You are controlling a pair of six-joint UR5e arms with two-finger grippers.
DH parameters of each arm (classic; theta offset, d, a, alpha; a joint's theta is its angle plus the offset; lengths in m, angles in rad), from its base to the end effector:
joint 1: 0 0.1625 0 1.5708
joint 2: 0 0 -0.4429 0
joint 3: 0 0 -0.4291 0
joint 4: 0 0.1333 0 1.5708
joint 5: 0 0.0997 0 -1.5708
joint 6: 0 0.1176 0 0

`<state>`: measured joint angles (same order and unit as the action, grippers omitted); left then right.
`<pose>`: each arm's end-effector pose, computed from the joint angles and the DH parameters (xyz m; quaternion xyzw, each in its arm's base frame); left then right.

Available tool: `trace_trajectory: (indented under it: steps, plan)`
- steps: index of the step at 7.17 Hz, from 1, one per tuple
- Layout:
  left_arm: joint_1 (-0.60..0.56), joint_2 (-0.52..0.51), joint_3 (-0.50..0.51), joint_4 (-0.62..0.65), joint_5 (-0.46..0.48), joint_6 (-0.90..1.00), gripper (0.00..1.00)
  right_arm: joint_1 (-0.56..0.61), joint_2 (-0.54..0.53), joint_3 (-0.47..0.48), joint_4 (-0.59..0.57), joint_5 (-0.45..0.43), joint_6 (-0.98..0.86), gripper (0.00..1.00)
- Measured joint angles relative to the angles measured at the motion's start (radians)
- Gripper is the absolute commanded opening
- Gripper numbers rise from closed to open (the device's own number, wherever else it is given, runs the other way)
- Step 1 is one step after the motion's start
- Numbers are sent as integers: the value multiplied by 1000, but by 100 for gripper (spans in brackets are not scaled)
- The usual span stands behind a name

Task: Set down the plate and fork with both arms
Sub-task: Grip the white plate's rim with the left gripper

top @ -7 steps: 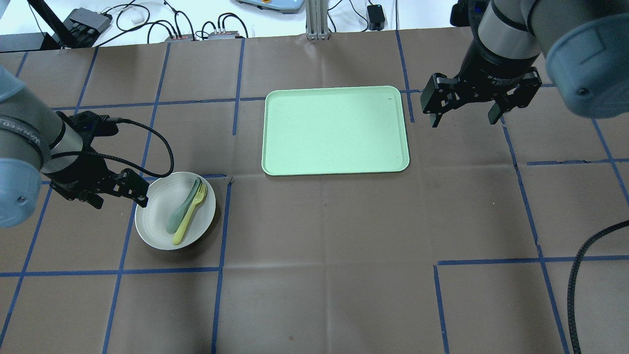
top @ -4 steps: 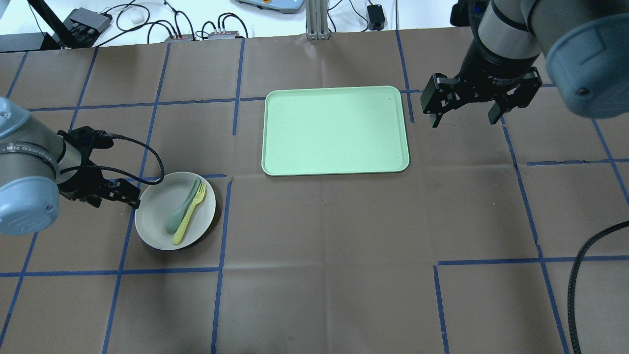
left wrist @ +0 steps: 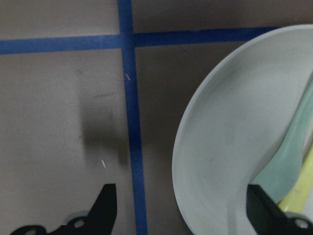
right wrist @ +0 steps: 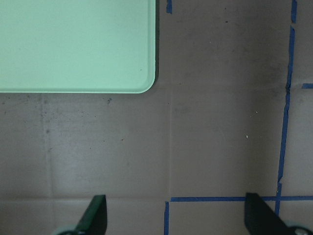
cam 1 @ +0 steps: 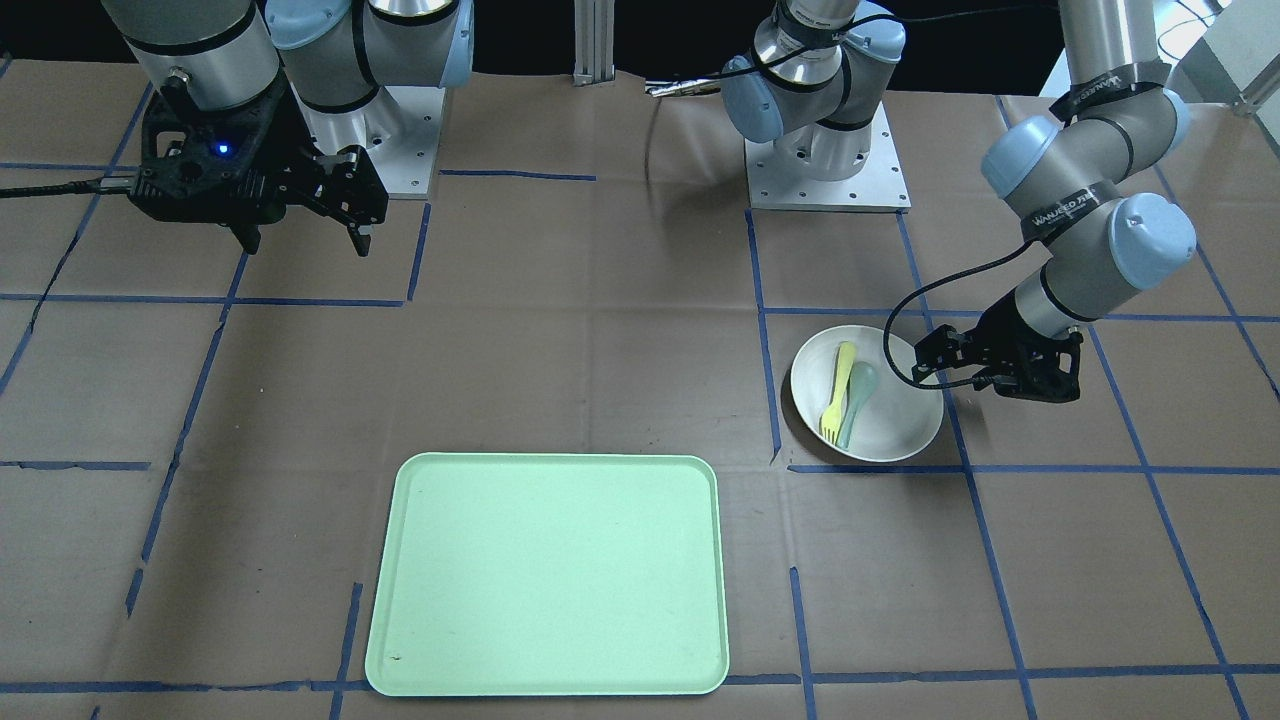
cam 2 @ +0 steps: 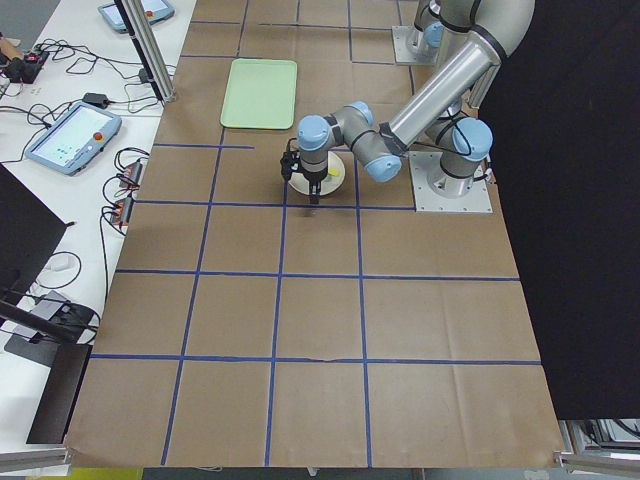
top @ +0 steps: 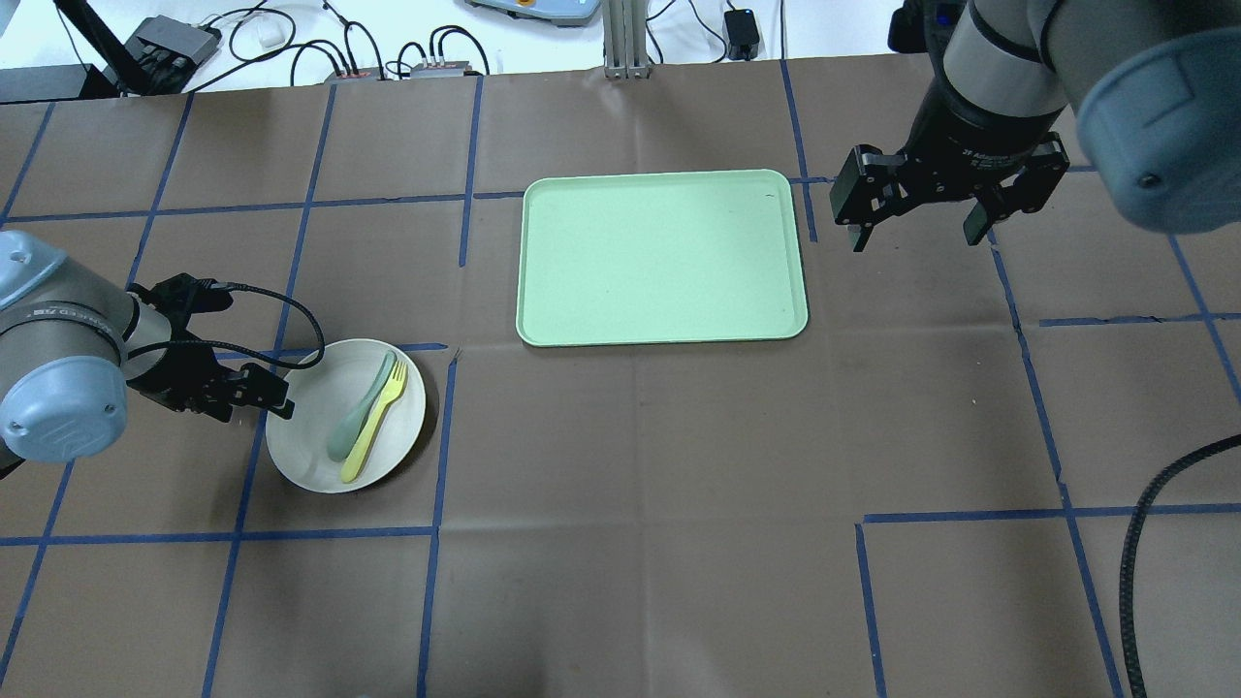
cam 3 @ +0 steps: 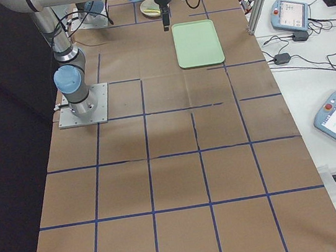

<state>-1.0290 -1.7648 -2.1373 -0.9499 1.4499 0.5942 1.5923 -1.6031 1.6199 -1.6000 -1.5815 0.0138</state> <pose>0.1205 -0.4862 0.1718 -0.0219 -0.9955 -0.0263 0.0883 0.1431 -0.5129 0.4816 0.0038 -1.0000 0.0063 0.0052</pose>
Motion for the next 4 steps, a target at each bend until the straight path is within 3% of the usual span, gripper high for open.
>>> trace_trajectory:
  steps: [1,2,4]
  plan:
    - [3,-18,0,8,-12,1,66,0,0,0,0,0,0,100]
    - [5,-26,0,13,-18,1,57,0,0,0,0,0,0,100]
    - [7,-33,0,15,-21,-3,51,0,0,0,0,0,0,100]
